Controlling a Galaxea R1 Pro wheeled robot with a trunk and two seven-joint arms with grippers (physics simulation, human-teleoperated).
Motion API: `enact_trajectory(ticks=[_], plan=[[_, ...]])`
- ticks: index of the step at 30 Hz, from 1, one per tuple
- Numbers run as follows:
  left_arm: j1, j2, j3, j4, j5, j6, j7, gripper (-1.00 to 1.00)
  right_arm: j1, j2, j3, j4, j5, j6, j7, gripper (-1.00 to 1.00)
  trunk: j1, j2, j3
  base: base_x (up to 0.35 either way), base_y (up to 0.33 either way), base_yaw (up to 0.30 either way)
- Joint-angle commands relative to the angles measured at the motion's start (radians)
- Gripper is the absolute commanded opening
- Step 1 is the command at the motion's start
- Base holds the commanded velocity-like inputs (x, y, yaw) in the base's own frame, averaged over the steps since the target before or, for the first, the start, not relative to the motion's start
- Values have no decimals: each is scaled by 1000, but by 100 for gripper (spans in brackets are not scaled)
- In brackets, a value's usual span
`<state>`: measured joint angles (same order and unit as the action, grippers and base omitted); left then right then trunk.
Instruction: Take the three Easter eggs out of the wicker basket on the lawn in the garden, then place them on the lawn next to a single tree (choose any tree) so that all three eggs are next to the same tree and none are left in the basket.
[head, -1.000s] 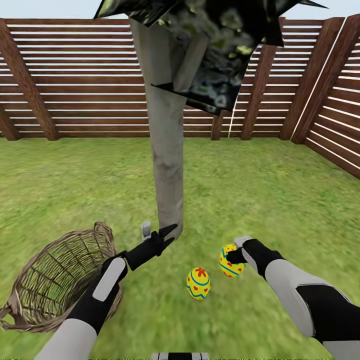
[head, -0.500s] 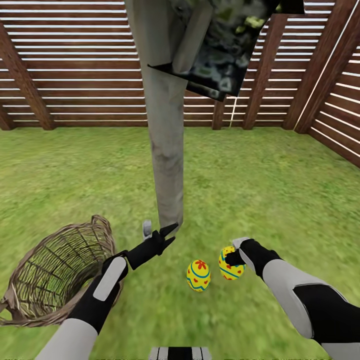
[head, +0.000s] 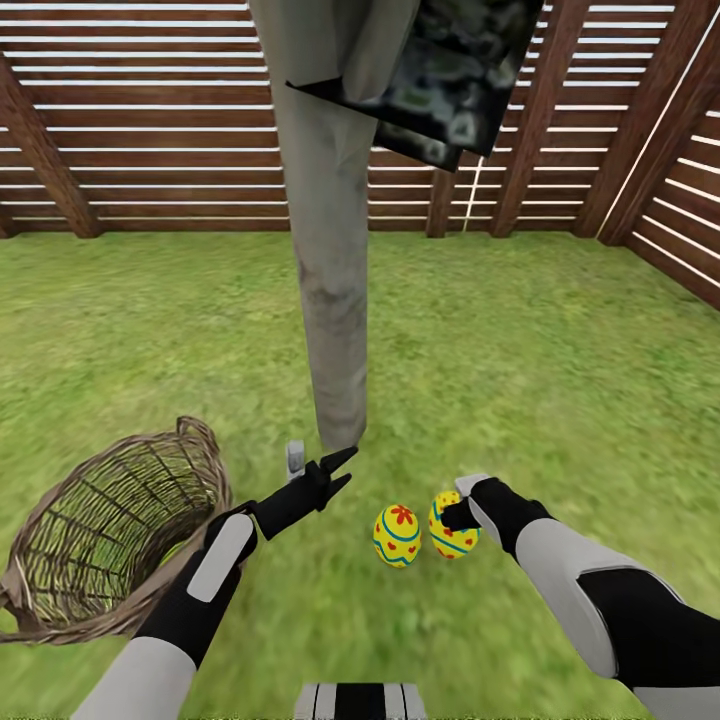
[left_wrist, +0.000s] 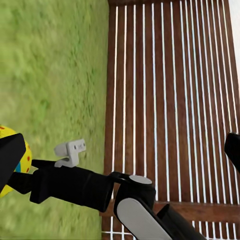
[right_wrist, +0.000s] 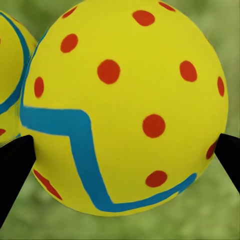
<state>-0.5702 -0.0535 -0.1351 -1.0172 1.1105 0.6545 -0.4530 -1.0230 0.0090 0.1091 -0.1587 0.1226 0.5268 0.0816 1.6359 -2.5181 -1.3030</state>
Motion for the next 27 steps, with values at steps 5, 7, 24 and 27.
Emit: enact_trajectory(ticks=[5, 7, 24, 27], plan=[[0, 0, 1, 0, 6, 7, 0, 100, 0, -3, 4, -2, 11, 3, 5, -100, 2, -2, -20, 0, 0, 0], [0, 0, 1, 0, 6, 7, 0, 100, 0, -3, 4, -2, 11, 2, 5, -100, 3, -2, -28, 0, 0, 0], [0, 0, 0, 5, 6, 6, -3, 100, 0, -2, 1, -4, 0, -1, 3, -100, 8, -5, -74, 8, 0, 0], [0, 0, 0, 7, 6, 7, -2, 100, 0, -1, 1, -3, -1, -17, 3, -100, 8, -5, -74, 290, 0, 0]])
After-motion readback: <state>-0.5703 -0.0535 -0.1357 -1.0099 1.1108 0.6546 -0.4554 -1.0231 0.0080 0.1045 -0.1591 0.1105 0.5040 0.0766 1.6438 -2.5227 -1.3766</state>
